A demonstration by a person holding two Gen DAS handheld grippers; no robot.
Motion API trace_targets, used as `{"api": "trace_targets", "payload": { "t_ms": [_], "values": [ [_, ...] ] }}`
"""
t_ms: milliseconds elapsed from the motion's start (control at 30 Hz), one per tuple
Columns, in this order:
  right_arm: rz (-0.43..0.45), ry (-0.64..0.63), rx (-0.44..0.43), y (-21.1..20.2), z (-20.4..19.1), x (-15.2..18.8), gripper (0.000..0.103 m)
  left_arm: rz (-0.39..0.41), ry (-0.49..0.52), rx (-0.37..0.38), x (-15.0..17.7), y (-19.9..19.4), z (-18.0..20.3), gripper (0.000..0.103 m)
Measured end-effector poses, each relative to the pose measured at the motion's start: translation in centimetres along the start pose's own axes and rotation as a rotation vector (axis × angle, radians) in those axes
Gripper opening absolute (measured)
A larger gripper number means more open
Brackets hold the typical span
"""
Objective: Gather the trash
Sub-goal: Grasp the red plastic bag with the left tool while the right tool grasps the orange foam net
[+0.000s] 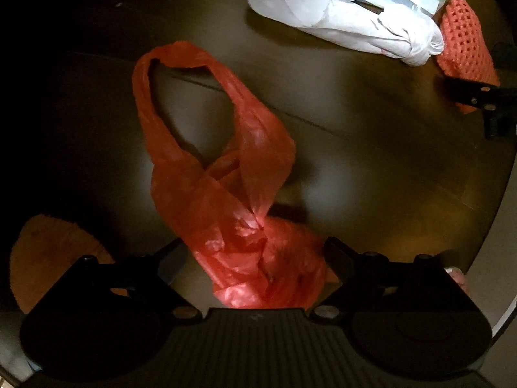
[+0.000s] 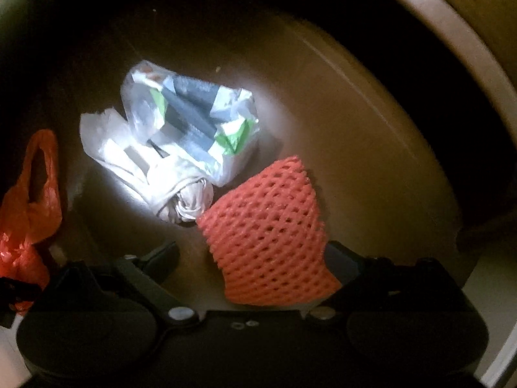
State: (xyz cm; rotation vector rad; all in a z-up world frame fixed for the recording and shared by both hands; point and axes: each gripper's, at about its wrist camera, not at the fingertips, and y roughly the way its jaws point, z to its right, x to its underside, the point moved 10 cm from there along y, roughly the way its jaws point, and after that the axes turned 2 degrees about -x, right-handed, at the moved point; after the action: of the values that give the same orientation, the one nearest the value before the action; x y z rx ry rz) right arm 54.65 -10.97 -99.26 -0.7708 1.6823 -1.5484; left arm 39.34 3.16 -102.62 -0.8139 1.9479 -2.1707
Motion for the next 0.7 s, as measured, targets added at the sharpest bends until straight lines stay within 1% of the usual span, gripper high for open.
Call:
{"api": "trace_targets", "payload": {
  "t_ms": [67, 100, 167, 200, 233, 267, 300, 333, 367, 400, 433, 500, 600, 700],
  "values": [
    [-0.013, 0.017, 0.0, 0.5, 0.0, 0.4, 0.085, -0.007, 0.002, 0.009, -0.2, 0.3, 0.2, 0.089],
    [-0.019, 0.026, 0.001, 0.8, 0.0, 0.6, 0.08, -0.012, -0.002, 0.016, -0.3, 0.4, 0.3, 0.084],
    [-0.028, 0.042, 0.011, 1.0, 0.2, 1.0, 0.074, -0.017, -0.002, 0.024, -0.3, 0.3, 0.2, 0.076],
    [-0.024, 0.046, 0.02, 0.9, 0.4, 1.3, 0.07, -0.018, 0.003, 0.019, -0.2, 0.2, 0.3, 0.071],
    [-0.018, 0.051, 0.025, 0.8, 0.5, 1.4, 0.063, -0.019, 0.007, 0.013, -0.2, 0.2, 0.2, 0.068],
    [-0.016, 0.058, 0.028, 0.7, 0.5, 1.6, 0.059, -0.017, 0.008, 0.008, -0.2, 0.1, 0.1, 0.065],
    [-0.018, 0.066, 0.034, 0.5, 0.6, 1.8, 0.051, -0.015, 0.006, 0.002, -0.1, -0.2, 0.0, 0.06],
    [-0.024, 0.078, 0.039, 0.5, 0.7, 1.8, 0.041, -0.017, -0.002, -0.007, -0.1, -0.4, 0.0, 0.057],
    [-0.03, 0.099, 0.039, 0.2, 0.8, 2.1, 0.034, -0.02, -0.016, -0.012, 0.0, -0.7, -0.2, 0.057],
    [-0.035, 0.135, 0.034, -0.1, 0.8, 2.4, 0.02, -0.021, -0.033, -0.011, 0.1, -1.4, -0.4, 0.057],
    [-0.043, 0.175, 0.03, -0.4, 0.8, 2.8, 0.016, -0.014, -0.042, -0.011, 0.2, -2.2, -0.6, 0.056],
    [-0.049, 0.263, 0.039, -1.9, 0.7, 3.7, 0.014, 0.004, -0.048, -0.015, 0.5, -4.1, -1.0, 0.056],
    [-0.021, 0.377, 0.006, -5.3, -0.2, 4.5, 0.013, 0.028, -0.047, -0.02, 1.1, -7.7, -1.5, 0.056],
    [-0.005, 0.412, -0.012, -9.6, -1.7, 5.0, 0.013, 0.061, -0.018, -0.026, 1.9, -12.2, -1.3, 0.056]
  ]
}}
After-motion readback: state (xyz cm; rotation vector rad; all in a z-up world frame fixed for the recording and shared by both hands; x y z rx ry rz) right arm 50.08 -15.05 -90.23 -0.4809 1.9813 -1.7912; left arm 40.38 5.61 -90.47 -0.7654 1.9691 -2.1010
